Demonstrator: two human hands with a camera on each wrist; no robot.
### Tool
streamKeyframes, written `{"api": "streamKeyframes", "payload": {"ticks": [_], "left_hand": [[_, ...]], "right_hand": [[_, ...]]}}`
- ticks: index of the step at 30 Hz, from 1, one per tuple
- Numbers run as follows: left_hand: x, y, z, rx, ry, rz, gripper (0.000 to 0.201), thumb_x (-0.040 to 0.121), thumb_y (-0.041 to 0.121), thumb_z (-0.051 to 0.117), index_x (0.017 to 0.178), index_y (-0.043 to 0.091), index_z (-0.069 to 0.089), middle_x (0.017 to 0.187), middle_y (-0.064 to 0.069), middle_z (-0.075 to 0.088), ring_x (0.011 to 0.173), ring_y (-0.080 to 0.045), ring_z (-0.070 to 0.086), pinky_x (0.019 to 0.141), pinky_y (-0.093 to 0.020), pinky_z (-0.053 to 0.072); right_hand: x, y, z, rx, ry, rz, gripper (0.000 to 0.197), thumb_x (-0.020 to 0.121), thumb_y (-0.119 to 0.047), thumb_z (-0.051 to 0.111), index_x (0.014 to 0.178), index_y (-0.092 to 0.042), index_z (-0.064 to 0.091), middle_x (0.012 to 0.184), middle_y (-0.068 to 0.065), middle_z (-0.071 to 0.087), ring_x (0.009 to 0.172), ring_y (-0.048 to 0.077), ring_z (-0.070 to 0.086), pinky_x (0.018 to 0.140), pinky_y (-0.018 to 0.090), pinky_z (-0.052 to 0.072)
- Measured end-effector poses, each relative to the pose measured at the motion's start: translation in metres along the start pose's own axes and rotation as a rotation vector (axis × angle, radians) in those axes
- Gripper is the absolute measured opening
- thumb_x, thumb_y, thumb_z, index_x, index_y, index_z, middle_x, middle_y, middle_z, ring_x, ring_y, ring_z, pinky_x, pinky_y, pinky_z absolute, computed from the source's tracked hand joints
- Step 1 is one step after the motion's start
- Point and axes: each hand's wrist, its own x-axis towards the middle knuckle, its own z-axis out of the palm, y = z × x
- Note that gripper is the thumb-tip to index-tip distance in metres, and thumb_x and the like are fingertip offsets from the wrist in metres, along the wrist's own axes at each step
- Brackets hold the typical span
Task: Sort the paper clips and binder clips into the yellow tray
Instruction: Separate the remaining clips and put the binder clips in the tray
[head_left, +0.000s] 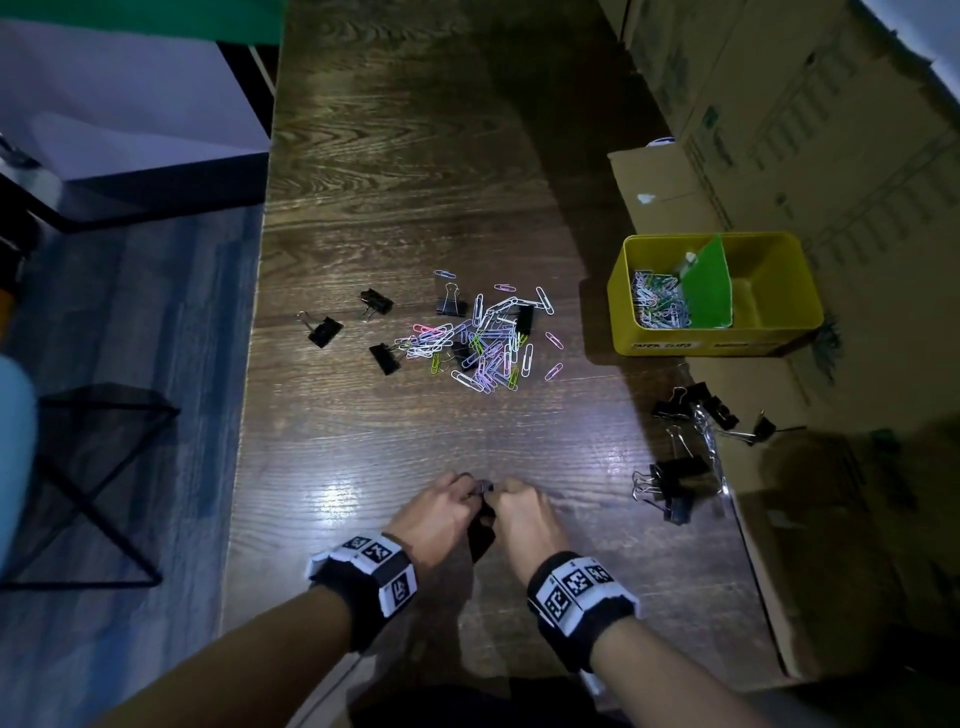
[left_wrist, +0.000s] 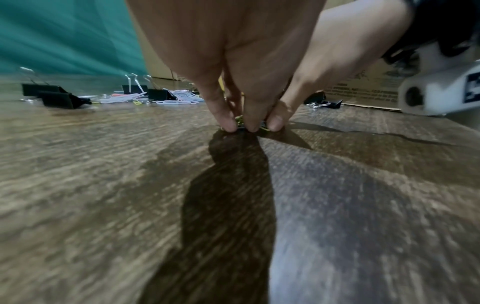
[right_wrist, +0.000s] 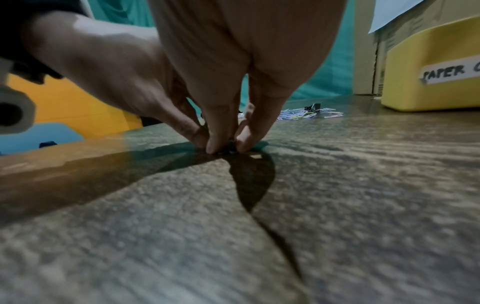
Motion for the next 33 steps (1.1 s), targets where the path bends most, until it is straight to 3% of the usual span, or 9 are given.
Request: {"api": "streamKeyframes", "payload": {"ticks": [4, 9, 12, 14, 15, 20, 24, 29, 33], "left_hand": [[-0.002, 0.001, -0.01, 0.013, -0.026, 0.005, 0.013, 0.067, 0.033, 0.061, 0.066, 0.02, 0.065, 0.072, 0.008, 0.062, 0.066, -0.01, 0.059, 0.061, -0.016, 0.044], [-0.002, 0.004, -0.017, 0.015, -0.009, -0.086, 0.024, 0.069, 0.023, 0.038, 0.066, 0.021, 0.062, 0.064, 0.008, 0.06, 0.058, -0.008, 0.06, 0.052, -0.016, 0.042], [-0.003, 0.006, -0.022, -0.152, 0.04, -0.212, 0.025, 0.081, 0.019, 0.043, 0.094, 0.017, 0.064, 0.076, 0.0, 0.066, 0.071, -0.018, 0.064, 0.062, -0.023, 0.048], [-0.002, 0.009, -0.031, -0.303, -0.032, -0.325, 0.029, 0.089, 0.022, 0.048, 0.117, 0.017, 0.053, 0.093, -0.009, 0.064, 0.088, -0.028, 0.06, 0.075, -0.033, 0.048], [-0.001, 0.01, -0.033, -0.324, -0.05, -0.336, 0.031, 0.089, 0.024, 0.048, 0.119, 0.018, 0.051, 0.096, -0.01, 0.062, 0.091, -0.03, 0.059, 0.076, -0.035, 0.046], [-0.002, 0.007, -0.029, -0.245, -0.074, -0.324, 0.026, 0.091, 0.021, 0.05, 0.114, 0.013, 0.06, 0.099, -0.01, 0.058, 0.091, -0.03, 0.06, 0.075, -0.037, 0.051], [-0.003, 0.007, -0.027, -0.229, -0.077, -0.294, 0.022, 0.091, 0.019, 0.052, 0.108, 0.01, 0.062, 0.093, -0.012, 0.057, 0.086, -0.033, 0.059, 0.07, -0.037, 0.051], [0.005, 0.01, -0.033, -0.135, -0.202, -0.249, 0.03, 0.096, 0.019, 0.042, 0.122, 0.006, 0.05, 0.119, -0.013, 0.044, 0.106, -0.029, 0.049, 0.086, -0.036, 0.042], [0.011, 0.007, -0.03, -0.052, -0.289, -0.209, 0.029, 0.095, 0.013, 0.037, 0.122, 0.005, 0.046, 0.12, -0.012, 0.043, 0.11, -0.028, 0.047, 0.088, -0.034, 0.041]], "right_hand": [[0.001, -0.009, 0.001, -0.01, 0.012, 0.025, 0.026, 0.084, 0.003, 0.047, 0.105, -0.004, 0.062, 0.107, 0.015, 0.057, 0.096, 0.033, 0.061, 0.079, 0.038, 0.052], [0.007, -0.007, -0.002, 0.015, 0.044, -0.003, 0.021, 0.086, 0.0, 0.047, 0.098, -0.002, 0.064, 0.1, 0.015, 0.059, 0.092, 0.031, 0.062, 0.077, 0.038, 0.053], [0.004, -0.002, -0.001, 0.016, 0.056, -0.007, 0.021, 0.088, -0.002, 0.047, 0.096, 0.0, 0.066, 0.098, 0.016, 0.061, 0.09, 0.031, 0.063, 0.075, 0.036, 0.051], [0.003, -0.001, -0.001, -0.032, 0.068, -0.026, 0.022, 0.087, 0.0, 0.047, 0.096, -0.002, 0.068, 0.097, 0.016, 0.064, 0.088, 0.032, 0.065, 0.074, 0.036, 0.051], [0.003, -0.001, 0.0, -0.062, 0.065, -0.035, 0.024, 0.087, 0.002, 0.046, 0.097, -0.003, 0.068, 0.096, 0.015, 0.065, 0.088, 0.032, 0.065, 0.074, 0.036, 0.052], [0.003, 0.003, -0.001, -0.094, 0.043, -0.049, 0.026, 0.087, 0.005, 0.045, 0.097, -0.004, 0.067, 0.093, 0.015, 0.067, 0.086, 0.031, 0.066, 0.074, 0.037, 0.054], [0.006, 0.01, -0.006, -0.005, -0.001, -0.061, 0.024, 0.089, -0.003, 0.046, 0.1, -0.007, 0.068, 0.095, 0.014, 0.068, 0.089, 0.03, 0.064, 0.077, 0.035, 0.052], [0.006, 0.017, -0.01, 0.101, 0.004, -0.037, 0.02, 0.087, -0.011, 0.05, 0.089, -0.011, 0.07, 0.085, 0.013, 0.068, 0.08, 0.03, 0.062, 0.071, 0.032, 0.046], [0.006, 0.02, -0.01, 0.217, 0.03, 0.008, 0.016, 0.084, -0.011, 0.056, 0.081, -0.013, 0.071, 0.071, 0.01, 0.066, 0.068, 0.026, 0.06, 0.066, 0.031, 0.05]]}}
